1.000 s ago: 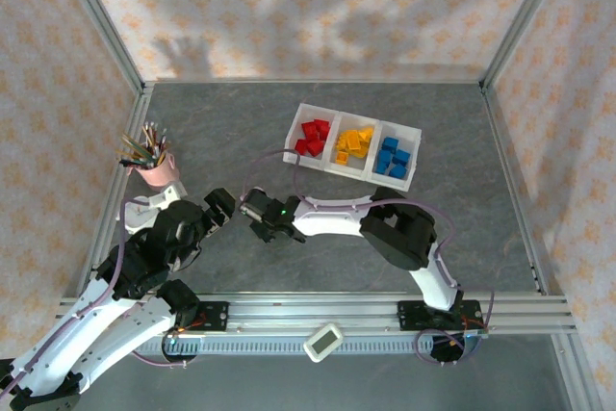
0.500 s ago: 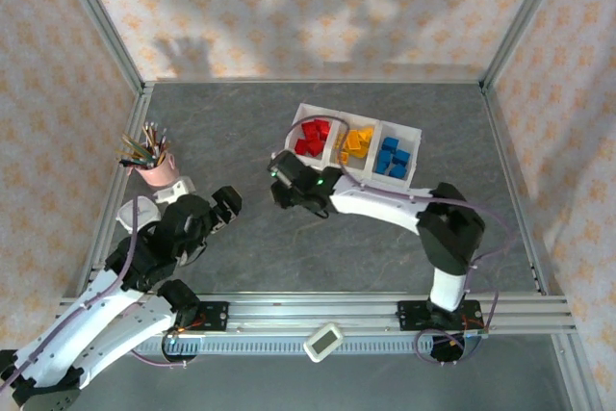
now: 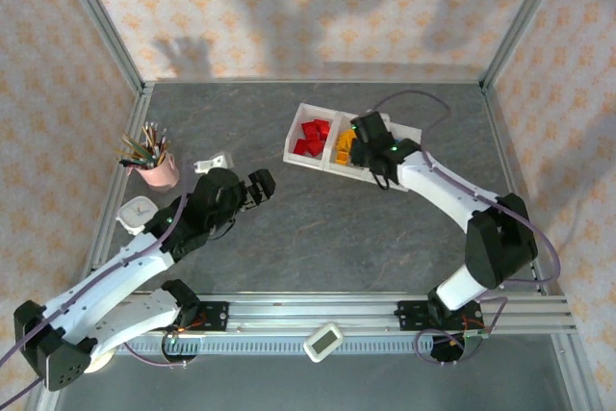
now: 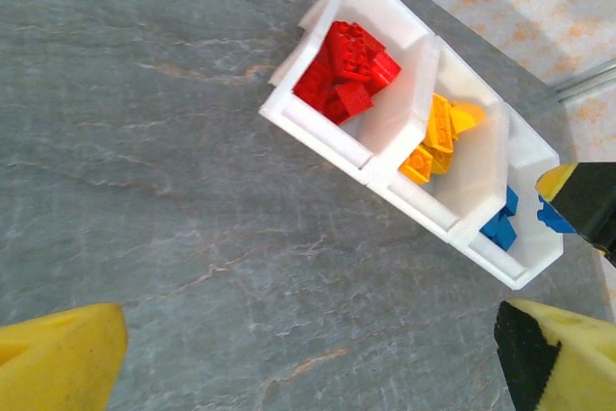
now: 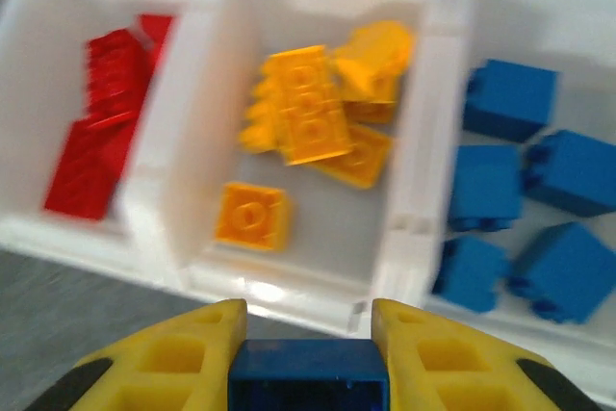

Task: Sort the legos into containers by color
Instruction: Place the lego in the container.

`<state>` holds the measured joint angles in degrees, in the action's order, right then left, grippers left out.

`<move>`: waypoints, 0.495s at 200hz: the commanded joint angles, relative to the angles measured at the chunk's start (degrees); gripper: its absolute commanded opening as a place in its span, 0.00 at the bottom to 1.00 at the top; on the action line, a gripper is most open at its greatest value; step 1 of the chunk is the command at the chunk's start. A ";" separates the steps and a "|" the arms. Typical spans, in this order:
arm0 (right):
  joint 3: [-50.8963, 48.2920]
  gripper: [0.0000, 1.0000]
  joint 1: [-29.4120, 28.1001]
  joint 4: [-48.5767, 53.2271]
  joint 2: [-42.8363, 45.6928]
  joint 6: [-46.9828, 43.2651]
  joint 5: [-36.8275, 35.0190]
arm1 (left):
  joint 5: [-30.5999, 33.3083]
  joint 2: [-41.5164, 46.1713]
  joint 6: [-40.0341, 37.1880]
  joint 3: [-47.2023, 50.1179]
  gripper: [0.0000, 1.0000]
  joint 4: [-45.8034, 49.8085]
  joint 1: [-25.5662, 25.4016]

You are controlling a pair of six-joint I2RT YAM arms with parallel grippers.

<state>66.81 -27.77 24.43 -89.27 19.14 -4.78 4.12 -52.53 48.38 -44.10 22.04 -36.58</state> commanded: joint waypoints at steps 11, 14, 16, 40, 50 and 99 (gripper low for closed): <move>-2.07 0.25 5.28 -4.33 -0.56 1.59 -1.95 | -2.70 -3.57 -3.15 -2.13 0.99 -8.23 0.63; -1.92 0.25 5.64 -4.53 -1.13 1.57 -2.10 | -2.78 -3.93 -3.26 -2.30 0.99 -8.44 0.63; -1.72 0.25 5.93 -4.62 -1.46 1.53 -2.08 | -2.84 -4.14 -3.29 -2.37 0.99 -8.56 0.67; -0.39 0.24 8.32 -6.25 -5.03 1.01 -4.12 | -3.24 -6.36 -3.73 -3.06 0.99 -9.63 0.73; 0.13 0.24 9.55 -6.74 -6.34 0.86 -4.24 | -3.33 -7.02 -3.82 -3.24 0.99 -10.00 0.76; 2.43 0.32 13.17 -8.58 -11.21 -0.03 -4.27 | -3.68 -8.64 -4.00 -2.73 0.99 -10.95 1.27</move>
<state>66.67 -15.33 18.00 -99.77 19.66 -6.31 0.84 -60.82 45.82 -45.47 13.34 -35.92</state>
